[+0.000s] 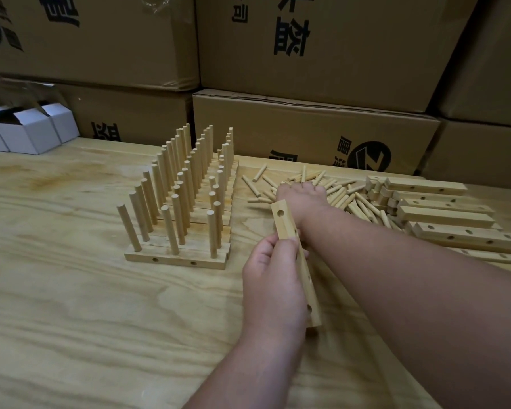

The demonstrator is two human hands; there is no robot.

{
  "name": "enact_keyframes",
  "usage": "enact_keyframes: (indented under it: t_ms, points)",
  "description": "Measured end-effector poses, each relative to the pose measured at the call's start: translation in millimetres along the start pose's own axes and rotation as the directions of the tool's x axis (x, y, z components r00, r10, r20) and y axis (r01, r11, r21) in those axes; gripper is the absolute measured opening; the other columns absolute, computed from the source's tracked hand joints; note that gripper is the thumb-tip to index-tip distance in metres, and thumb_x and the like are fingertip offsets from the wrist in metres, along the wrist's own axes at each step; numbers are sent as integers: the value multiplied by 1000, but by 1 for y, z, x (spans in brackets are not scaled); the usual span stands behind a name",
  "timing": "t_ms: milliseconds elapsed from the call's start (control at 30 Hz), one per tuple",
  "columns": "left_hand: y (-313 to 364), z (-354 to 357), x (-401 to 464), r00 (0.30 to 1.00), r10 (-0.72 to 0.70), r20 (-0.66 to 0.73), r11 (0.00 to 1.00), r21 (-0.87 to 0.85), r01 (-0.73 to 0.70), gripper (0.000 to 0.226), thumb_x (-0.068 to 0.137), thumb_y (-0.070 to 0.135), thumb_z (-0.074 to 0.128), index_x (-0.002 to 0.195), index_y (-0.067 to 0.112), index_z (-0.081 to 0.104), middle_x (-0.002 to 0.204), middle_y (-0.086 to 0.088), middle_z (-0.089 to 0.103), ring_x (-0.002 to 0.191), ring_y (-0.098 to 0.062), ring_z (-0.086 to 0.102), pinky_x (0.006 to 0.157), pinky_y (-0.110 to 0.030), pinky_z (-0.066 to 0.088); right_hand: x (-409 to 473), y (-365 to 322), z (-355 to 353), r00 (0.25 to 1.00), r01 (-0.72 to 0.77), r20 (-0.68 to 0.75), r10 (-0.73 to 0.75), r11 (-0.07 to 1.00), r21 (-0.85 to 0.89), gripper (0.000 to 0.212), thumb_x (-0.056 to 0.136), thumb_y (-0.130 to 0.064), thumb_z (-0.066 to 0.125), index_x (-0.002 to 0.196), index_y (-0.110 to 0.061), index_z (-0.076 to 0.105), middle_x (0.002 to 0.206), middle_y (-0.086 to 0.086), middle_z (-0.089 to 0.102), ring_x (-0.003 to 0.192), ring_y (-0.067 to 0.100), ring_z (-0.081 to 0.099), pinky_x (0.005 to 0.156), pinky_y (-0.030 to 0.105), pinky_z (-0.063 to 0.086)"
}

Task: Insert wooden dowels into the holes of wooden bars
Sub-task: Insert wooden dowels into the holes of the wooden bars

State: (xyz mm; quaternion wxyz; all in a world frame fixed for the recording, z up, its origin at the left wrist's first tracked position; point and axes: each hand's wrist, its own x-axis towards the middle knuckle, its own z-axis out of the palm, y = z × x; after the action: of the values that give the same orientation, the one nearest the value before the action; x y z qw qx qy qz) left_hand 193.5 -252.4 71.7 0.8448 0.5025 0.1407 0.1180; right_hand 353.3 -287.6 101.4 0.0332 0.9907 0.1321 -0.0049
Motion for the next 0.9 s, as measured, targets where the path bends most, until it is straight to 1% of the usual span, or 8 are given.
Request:
enact_keyframes:
  t_ms: [133, 200, 333, 500, 600, 700, 833, 900]
  points:
    - [2, 0, -2, 1000, 3, 6, 1000, -4, -3, 19, 73, 38, 58, 74, 27, 73, 65, 3, 65, 60, -14, 59, 55, -31, 48, -3, 5, 1, 972, 23, -235, 4, 994, 111, 26, 87, -19, 60, 107, -18, 43, 115, 8, 60, 116, 32, 48, 94, 45, 29]
    - [2, 0, -2, 1000, 1, 1, 1000, -14, -1, 20, 72, 36, 58, 75, 21, 71, 63, 2, 62, 59, -16, 57, 53, -30, 46, -6, 10, -5, 933, 39, -355, 66, 959, 280, 15, 97, -22, 53, 101, -20, 39, 95, 0, 56, 100, 30, 54, 83, 41, 33]
    - [2, 1, -2, 1000, 19, -2, 1000, -20, -19, 17, 81, 32, 60, 72, 27, 74, 63, 3, 62, 59, -14, 57, 54, -27, 46, -25, 24, -26, 873, 108, -407, 269, 707, 699, 6, 104, -30, 44, 102, -25, 42, 85, -2, 55, 71, 17, 60, 52, 34, 46]
    - [2, 0, -3, 999, 40, 9, 999, -13, -40, 19, 77, 34, 59, 77, 27, 76, 68, 8, 69, 66, -10, 65, 60, -27, 52, -82, 43, -15, 825, 202, -383, 415, 416, 887, 9, 103, -32, 46, 98, -39, 46, 85, -8, 66, 74, 0, 69, 60, 25, 54]
    - [3, 0, -4, 999, 36, 2, 999, 13, -37, 18, 81, 34, 59, 73, 29, 74, 71, 14, 71, 66, -4, 66, 59, -21, 50, -120, 50, 16, 859, 128, -328, 394, 453, 882, 7, 102, -33, 50, 103, -39, 48, 88, -21, 67, 78, -7, 66, 66, 23, 50]
    - [4, 1, -5, 1000, 1, -21, 1000, 18, 0, 14, 73, 40, 59, 70, 43, 72, 70, 10, 69, 65, -5, 64, 58, -21, 50, -143, 54, 33, 897, 57, -292, 331, 569, 820, 6, 101, -30, 52, 105, -33, 50, 87, -15, 68, 83, -7, 63, 68, 19, 43]
    - [2, 1, -3, 999, -8, -33, 999, 35, 9, 21, 71, 41, 59, 78, 29, 74, 74, 7, 68, 75, -14, 64, 71, -33, 51, -158, 59, 19, 863, 58, -271, 427, 448, 892, 11, 100, -33, 52, 95, -39, 60, 101, -14, 68, 95, 3, 64, 81, 33, 49]
    - [2, 2, -2, 999, -17, -31, 999, 31, 18, 28, 70, 39, 59, 85, 20, 73, 86, 5, 71, 83, -19, 65, 77, -37, 52, -172, 62, 23, 879, 24, -234, 417, 450, 893, 16, 100, -33, 53, 93, -42, 63, 98, -15, 69, 95, 3, 64, 80, 29, 48]
